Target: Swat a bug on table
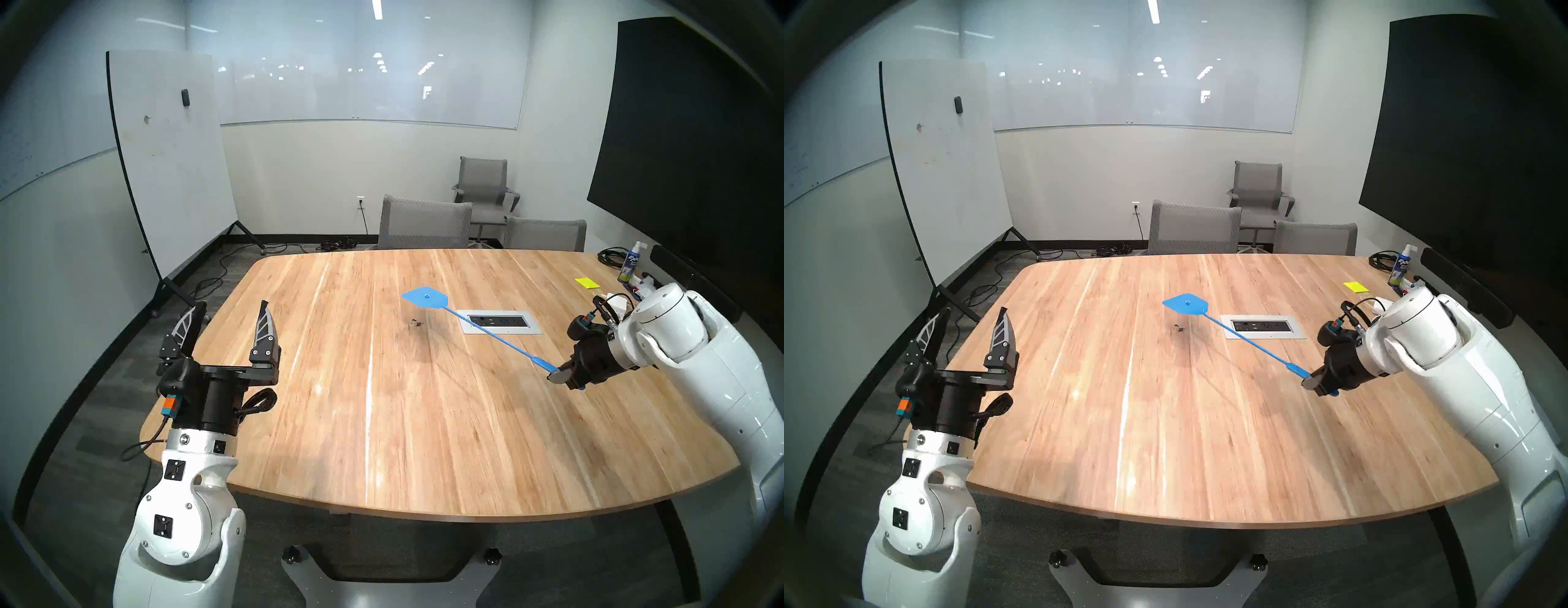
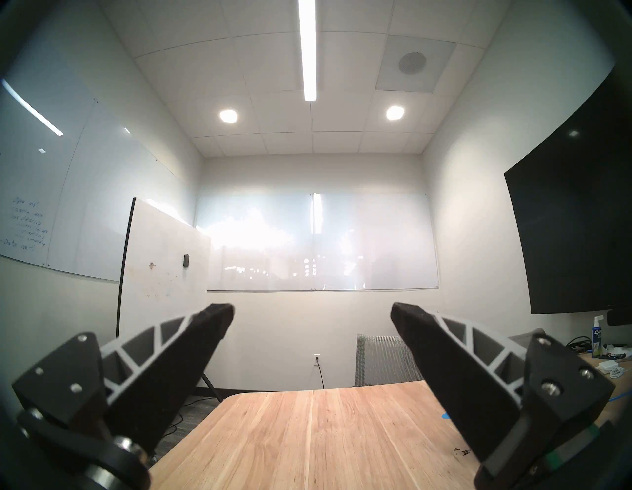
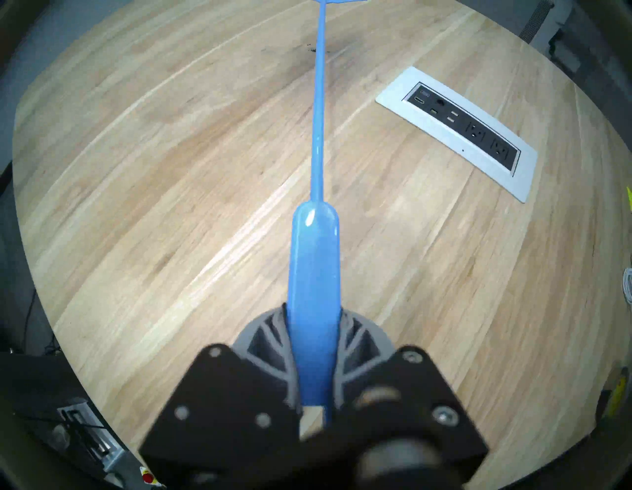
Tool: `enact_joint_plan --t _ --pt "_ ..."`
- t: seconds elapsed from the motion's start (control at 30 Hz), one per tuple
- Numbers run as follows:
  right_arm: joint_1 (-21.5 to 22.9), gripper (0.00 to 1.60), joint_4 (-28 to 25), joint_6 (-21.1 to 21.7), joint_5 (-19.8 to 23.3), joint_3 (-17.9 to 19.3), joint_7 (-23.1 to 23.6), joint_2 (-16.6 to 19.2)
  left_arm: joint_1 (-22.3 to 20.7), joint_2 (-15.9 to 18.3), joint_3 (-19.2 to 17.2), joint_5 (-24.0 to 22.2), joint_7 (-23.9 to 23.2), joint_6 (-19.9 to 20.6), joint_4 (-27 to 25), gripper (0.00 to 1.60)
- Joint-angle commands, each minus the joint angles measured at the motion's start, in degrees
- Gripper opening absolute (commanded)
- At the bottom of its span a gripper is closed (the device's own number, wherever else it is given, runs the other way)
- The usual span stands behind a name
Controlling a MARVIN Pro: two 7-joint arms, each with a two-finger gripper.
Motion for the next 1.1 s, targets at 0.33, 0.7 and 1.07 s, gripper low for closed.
enact_joint_plan --t 0.33,0.7,1.07 --pt "3.7 0.0 8.1 -0.1 -1.0 -8.5 1.4 -2.6 0.1 0.0 0.1 0.0 -0.1 -0.1 -1.2 1.6" --pt "5.1 0.0 10.4 -1.9 -5.0 -13.5 1.5 -1.3 0.1 0.0 0.1 0.0 -0.1 -0.1 -1.2 1.6" --pt "4.6 0.0 7.5 -2.7 -2.5 -9.0 3.0 1.4 0.1 0.0 0.1 0.0 -0.1 -0.1 -1.1 1.6"
